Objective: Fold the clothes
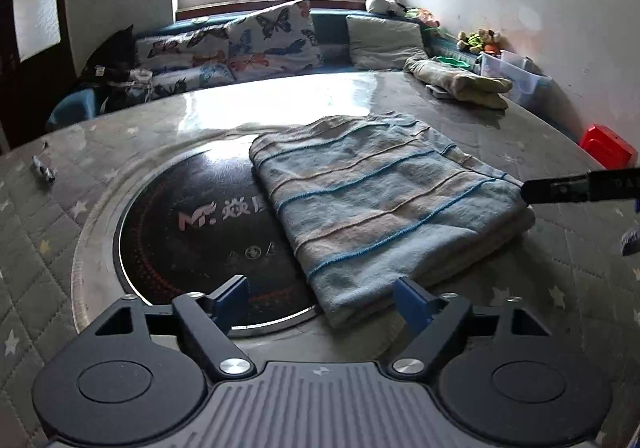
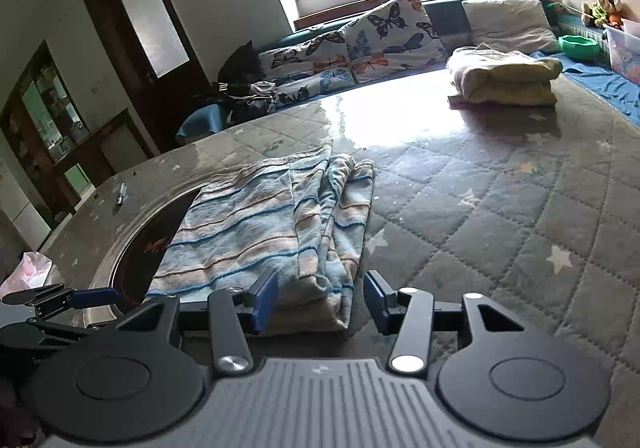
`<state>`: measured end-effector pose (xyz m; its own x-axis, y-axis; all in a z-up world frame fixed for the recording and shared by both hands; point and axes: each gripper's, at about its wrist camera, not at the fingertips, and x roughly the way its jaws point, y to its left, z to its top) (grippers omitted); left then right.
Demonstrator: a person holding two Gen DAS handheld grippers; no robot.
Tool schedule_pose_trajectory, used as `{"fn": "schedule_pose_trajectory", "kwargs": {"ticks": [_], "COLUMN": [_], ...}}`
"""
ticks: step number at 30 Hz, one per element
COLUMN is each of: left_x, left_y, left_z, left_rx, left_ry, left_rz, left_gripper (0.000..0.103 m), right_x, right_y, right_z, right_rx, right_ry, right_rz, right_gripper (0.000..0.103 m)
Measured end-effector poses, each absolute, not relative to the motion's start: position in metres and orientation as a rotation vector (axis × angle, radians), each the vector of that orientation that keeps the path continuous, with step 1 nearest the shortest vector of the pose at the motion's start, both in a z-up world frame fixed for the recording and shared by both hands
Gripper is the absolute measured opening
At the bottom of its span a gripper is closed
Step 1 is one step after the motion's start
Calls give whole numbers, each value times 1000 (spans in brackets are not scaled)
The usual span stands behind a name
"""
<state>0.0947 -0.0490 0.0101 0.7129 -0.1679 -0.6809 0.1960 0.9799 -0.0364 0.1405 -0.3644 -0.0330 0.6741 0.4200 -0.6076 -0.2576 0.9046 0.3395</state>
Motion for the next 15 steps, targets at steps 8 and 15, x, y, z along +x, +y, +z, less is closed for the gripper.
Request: {"fn": "schedule_pose_trajectory", "kwargs": {"ticks": [8,15], "left_x": [87,82], "left_y": [-52,-50], "left_z": [10,16], "left_rx": [28,21], "left_ry": [780,765], "left_rz": [-193,-188], "left_gripper": [98,103], "right_x": [126,113], "right_y": [-359,-351], "right_z": [-43,-45], "right_rx": [264,251], "right_ry": [761,765], "right_rz": [374,364], "right_gripper": [60,68]}}
